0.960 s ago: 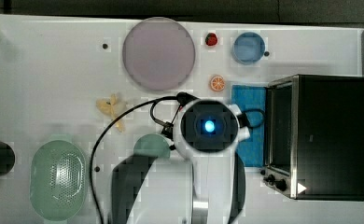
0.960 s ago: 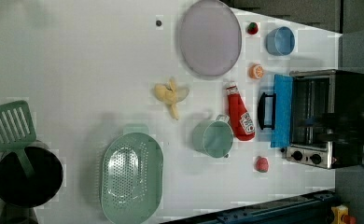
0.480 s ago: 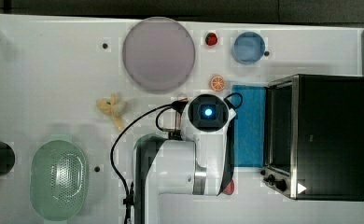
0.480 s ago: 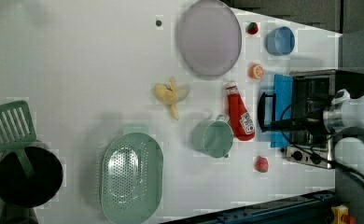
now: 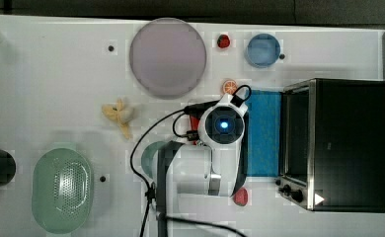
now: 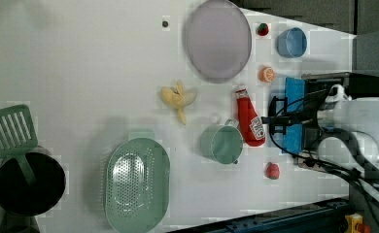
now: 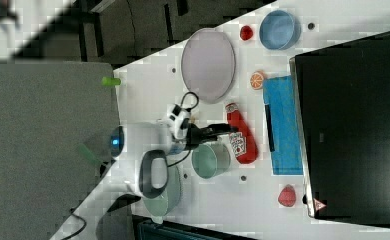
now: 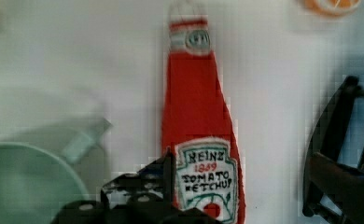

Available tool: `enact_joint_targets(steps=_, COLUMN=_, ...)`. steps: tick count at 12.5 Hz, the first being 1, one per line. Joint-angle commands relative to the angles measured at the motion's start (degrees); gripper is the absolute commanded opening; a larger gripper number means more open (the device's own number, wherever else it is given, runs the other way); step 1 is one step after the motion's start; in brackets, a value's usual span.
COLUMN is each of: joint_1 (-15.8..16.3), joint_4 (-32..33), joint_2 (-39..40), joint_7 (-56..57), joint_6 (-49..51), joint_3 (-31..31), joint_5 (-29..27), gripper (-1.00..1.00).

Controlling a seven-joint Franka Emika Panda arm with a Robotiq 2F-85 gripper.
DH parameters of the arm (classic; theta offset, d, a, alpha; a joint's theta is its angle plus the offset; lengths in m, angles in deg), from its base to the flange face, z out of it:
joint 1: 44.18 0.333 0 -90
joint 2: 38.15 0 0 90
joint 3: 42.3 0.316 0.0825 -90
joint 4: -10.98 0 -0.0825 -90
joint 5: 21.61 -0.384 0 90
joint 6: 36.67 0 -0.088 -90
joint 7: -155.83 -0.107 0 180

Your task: Pick Ketchup from the table and place in oven.

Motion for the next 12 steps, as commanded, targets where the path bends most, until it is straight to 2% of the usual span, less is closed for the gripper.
enact_joint_targets(steps=1, joint_1=-0.4, joint_4=1.74, joint_2=3.93, joint_7=4.32, joint_6=-3.97, joint_3=1.74, joint_5=0.12, gripper=1.0)
enact_joint_targets(steps=7, joint_1=-0.44, joint_4=1.78, joint_2=9.03, joint_7=4.06, joint_6=-7.27, joint_3=2.14, joint_5=0.12, gripper=1.0)
enact_joint_targets(steps=8, joint_1=-0.49, joint_4=1.63, joint_2=9.31, joint_7=4.05, joint_6=-7.6, joint_3=1.96, joint_5=0.12, gripper=0.91)
enact_joint_targets(steps=11, joint_1=-0.5, joint_4=1.51, joint_2=8.92, joint_7=4.06, joint_6=-7.93, joint_3=1.97, joint_5=0.11, gripper=0.2)
enact_joint_targets(steps=12, joint_1=-0.5, joint_4=1.67, joint_2=8.5, joint_7=4.05, joint_6=-7.87, joint_3=1.98, joint_5=0.11, gripper=0.19)
